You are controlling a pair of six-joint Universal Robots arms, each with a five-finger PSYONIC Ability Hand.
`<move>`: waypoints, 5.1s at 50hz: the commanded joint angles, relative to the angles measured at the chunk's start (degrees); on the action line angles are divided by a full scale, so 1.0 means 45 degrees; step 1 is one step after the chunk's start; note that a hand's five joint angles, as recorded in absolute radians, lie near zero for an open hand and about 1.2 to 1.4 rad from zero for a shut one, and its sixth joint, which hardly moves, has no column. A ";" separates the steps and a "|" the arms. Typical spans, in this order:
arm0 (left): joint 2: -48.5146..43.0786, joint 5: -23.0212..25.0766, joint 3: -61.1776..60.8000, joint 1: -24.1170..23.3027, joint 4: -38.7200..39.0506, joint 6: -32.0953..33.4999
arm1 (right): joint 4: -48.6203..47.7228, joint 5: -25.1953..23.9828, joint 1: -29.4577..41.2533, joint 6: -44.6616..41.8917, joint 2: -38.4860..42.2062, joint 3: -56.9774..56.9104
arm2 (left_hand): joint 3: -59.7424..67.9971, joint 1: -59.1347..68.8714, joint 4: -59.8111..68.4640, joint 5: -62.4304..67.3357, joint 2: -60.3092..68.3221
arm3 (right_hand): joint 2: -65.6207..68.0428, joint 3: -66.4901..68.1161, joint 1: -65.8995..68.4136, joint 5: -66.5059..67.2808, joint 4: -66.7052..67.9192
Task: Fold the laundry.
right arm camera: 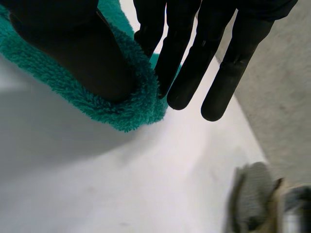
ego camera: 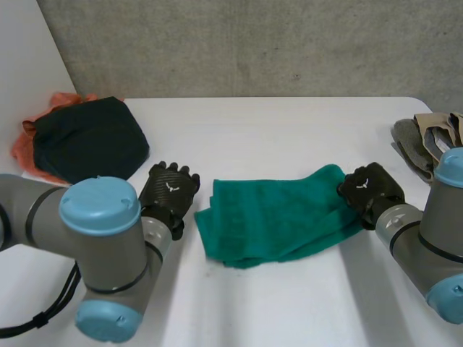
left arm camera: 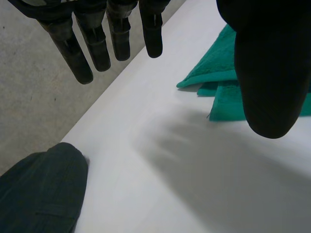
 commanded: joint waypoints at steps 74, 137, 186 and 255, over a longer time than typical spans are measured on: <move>0.1268 0.1344 0.3634 -0.1308 -0.3221 -0.2121 | -0.2726 -0.1832 0.2918 0.4966 -0.0813 0.1495 | -0.0659 -0.0762 -0.0605 -0.0462 -0.0622 | -1.2389 -1.2787 -1.1303 -1.2541 -1.2898; 0.1367 0.2384 0.2734 -0.0917 -0.3046 -0.2883 | -0.3822 -0.2477 0.3427 0.4399 0.3249 -0.0473 | -0.0547 -0.0650 -0.0493 -0.0350 -0.0509 | -1.0820 -1.1218 -0.9734 -1.0972 -1.1329; 0.2442 0.2695 0.3124 -0.1034 -0.2245 -0.2825 | -0.4719 -0.3316 -0.0906 0.6349 0.2215 -0.6253 | -0.0547 -0.0650 -0.0493 -0.0350 -0.0509 | 0.2999 0.2601 0.4085 0.2847 0.2490; 0.1777 0.3653 0.2910 -0.1131 -0.2225 -0.2903 | -0.5797 -0.6481 -0.9151 0.9187 0.6378 -0.8113 | -0.0547 -0.0650 -0.0493 -0.0350 -0.0509 | -1.2557 -1.2955 -1.1470 -1.2709 -1.3066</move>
